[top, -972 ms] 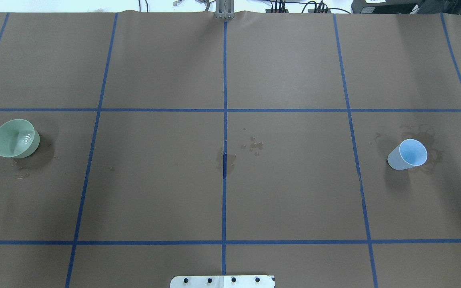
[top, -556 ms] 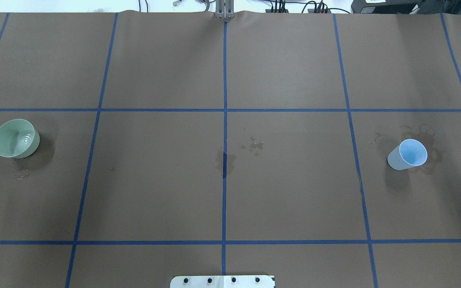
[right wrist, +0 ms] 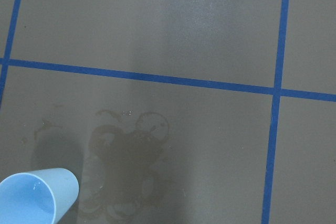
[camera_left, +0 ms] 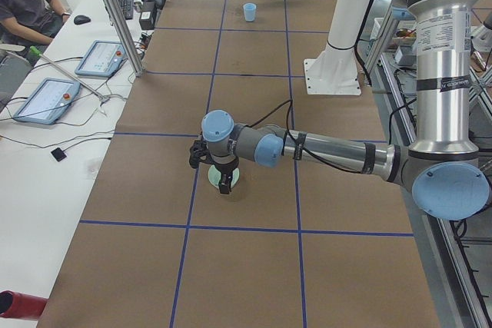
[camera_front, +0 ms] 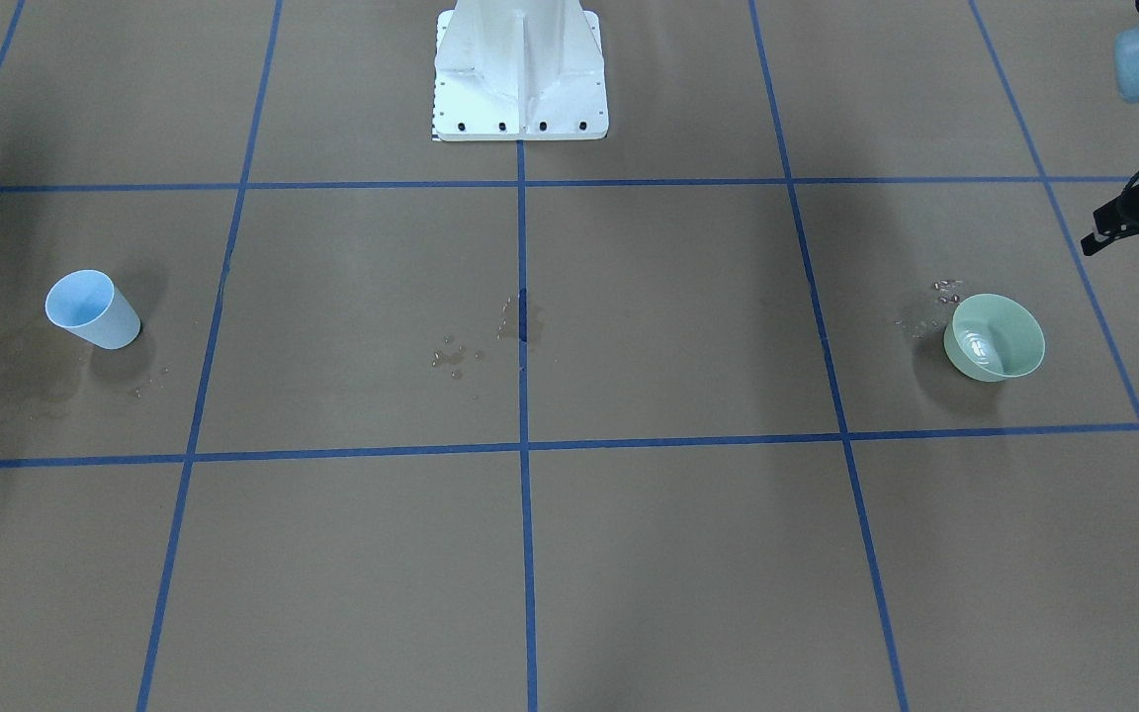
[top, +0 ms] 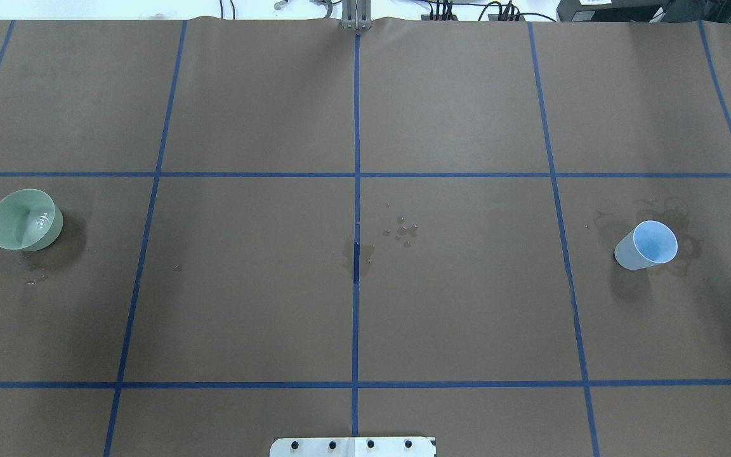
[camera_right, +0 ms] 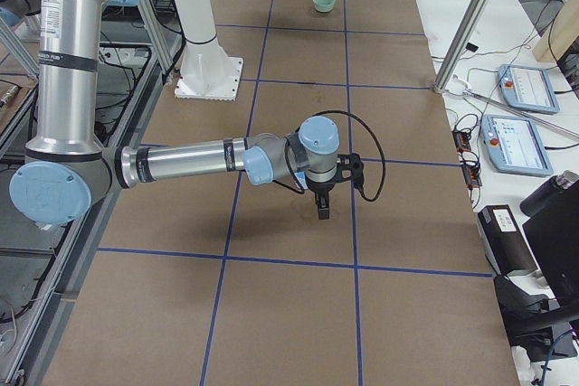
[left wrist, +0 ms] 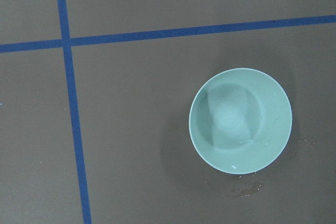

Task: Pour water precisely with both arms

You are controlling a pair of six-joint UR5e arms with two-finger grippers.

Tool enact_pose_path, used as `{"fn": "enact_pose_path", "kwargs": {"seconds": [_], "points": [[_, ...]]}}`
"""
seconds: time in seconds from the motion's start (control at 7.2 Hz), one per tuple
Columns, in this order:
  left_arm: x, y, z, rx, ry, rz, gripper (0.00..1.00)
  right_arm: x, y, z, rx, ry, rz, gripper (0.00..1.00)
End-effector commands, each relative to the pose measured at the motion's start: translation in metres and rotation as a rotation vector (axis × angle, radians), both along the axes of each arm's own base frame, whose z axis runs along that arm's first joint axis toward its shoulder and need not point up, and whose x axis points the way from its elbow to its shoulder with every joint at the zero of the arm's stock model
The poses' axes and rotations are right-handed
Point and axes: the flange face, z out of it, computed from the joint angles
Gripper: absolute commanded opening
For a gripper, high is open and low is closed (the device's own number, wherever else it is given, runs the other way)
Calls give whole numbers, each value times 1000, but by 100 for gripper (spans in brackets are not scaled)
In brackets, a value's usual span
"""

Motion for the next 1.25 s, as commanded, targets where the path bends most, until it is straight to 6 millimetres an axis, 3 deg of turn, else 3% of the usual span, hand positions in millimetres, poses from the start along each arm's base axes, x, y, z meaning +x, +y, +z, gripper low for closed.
{"fn": "enact_pose_path", "kwargs": {"seconds": [0.0,0.28,0.69,0.83,1.11], "points": [[36,-5,27,-2,31,-12,100,-2,0,5,-10,2,-4,100],[70,-20,49,-14,39,15,100,-3,0,8,-14,3,-7,100],[92,-36,66,-38,28,39,98,-6,0,7,-13,2,-11,100],[98,-37,66,-41,28,49,89,-6,0,7,-13,1,-13,100],[101,-36,68,-44,26,55,38,-6,0,7,-13,1,-13,100]]}}
